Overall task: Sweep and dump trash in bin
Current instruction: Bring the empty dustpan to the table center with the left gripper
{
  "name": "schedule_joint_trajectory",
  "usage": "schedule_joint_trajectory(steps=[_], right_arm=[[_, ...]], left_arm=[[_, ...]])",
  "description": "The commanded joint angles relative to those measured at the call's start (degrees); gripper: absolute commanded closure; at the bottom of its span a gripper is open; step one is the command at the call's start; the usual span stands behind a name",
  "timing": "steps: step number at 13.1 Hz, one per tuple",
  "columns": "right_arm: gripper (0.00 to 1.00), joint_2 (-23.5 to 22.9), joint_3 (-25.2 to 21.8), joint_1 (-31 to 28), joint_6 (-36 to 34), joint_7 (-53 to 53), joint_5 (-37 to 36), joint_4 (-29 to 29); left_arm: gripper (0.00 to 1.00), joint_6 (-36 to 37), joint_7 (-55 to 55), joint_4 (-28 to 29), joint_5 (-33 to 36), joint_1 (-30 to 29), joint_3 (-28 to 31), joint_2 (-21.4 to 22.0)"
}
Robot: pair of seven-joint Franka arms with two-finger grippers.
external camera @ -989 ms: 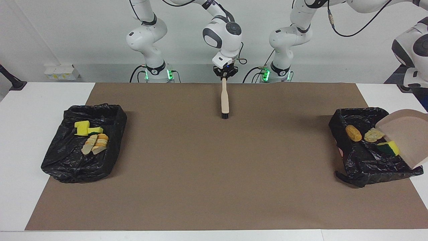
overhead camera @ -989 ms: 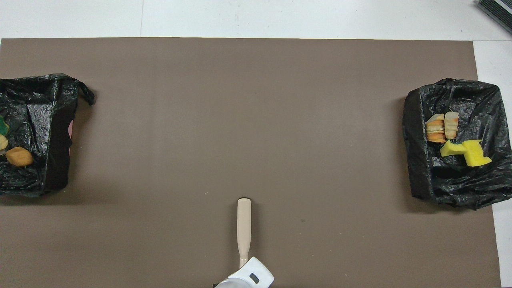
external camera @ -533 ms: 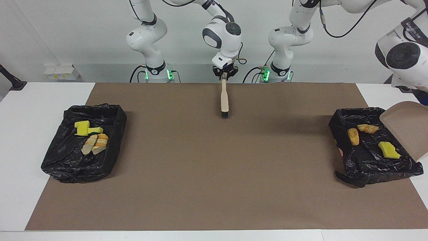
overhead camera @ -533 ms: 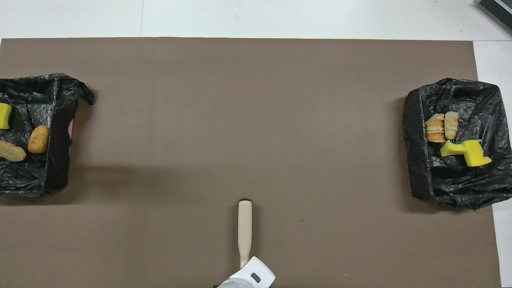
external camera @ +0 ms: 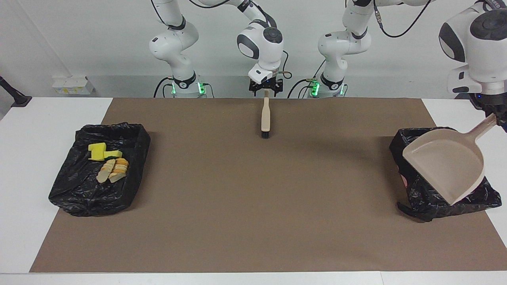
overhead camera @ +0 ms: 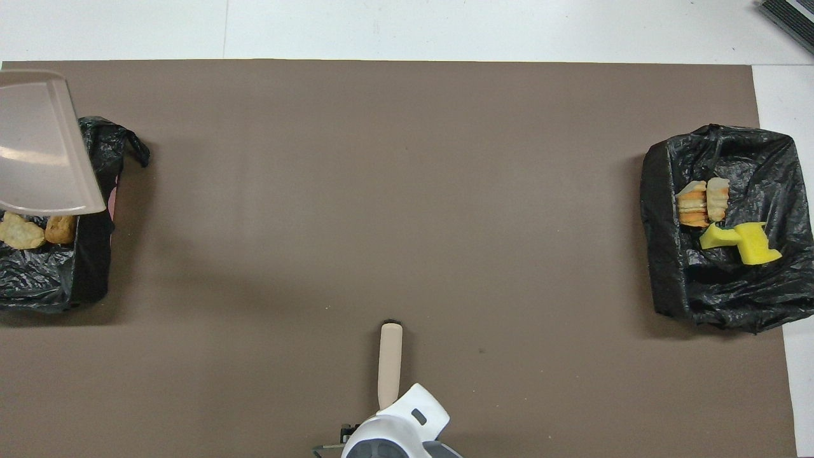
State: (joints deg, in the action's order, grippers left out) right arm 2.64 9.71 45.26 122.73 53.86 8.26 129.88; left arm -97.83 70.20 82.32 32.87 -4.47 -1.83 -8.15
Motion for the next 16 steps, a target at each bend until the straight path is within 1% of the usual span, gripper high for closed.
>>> schedule_joint_trajectory(steps=[1,3,6,7,9,12,14,15,16], right_arm=[[0.0,1.2,-0.1,-8.4,-0.4,-5.2,0.7,-4.0],[0.0,2.5,-0.3,-13.7,-1.6,-5.9,0.5,-6.0],[0.0,3.7,-0.7,-21.7,-3.5,-5.9,0.4,-11.2],[0.0,3.8,-0.7,-25.5,-5.5,-6.7,-0.5,-14.4],[0.0,3.3,-0.7,-31.4,-11.1,-12.9,-5.1,-21.1],[0.0,3.2,-0.7,-37.9,-19.1,-21.0,-5.7,-28.0],[0.0,2.9,-0.7,-40.0,-22.7,-24.3,-8.2,-31.2],[0.0,2.6,-0.8,-40.7,-24.2,-25.0,-8.6,-32.7],[0.0,1.9,-1.1,-41.5,-26.6,-25.5,-8.6,-35.2]], left_arm=[[1.0,1.1,-12.8,1.4,-10.7,0.8,0.3,2.8],[1.0,1.0,-22.7,3.8,-15.7,4.0,0.3,3.8],[1.0,0.4,-42.2,6.6,-18.5,10.4,0.3,4.4],[1.0,0.2,-49.6,7.5,-20.5,13.1,0.3,4.4],[1.0,-0.8,-62.1,8.7,-24.9,18.2,0.3,4.0],[1.0,-3.7,-73.0,10.9,-28.7,24.5,0.3,3.7],[1.0,-8.6,-81.5,14.2,-29.6,30.1,0.3,2.2],[1.0,-11.3,-86.7,15.3,-29.5,32.9,0.3,0.5],[1.0,-13.3,-91.6,15.3,-29.4,35.6,0.4,-2.1]])
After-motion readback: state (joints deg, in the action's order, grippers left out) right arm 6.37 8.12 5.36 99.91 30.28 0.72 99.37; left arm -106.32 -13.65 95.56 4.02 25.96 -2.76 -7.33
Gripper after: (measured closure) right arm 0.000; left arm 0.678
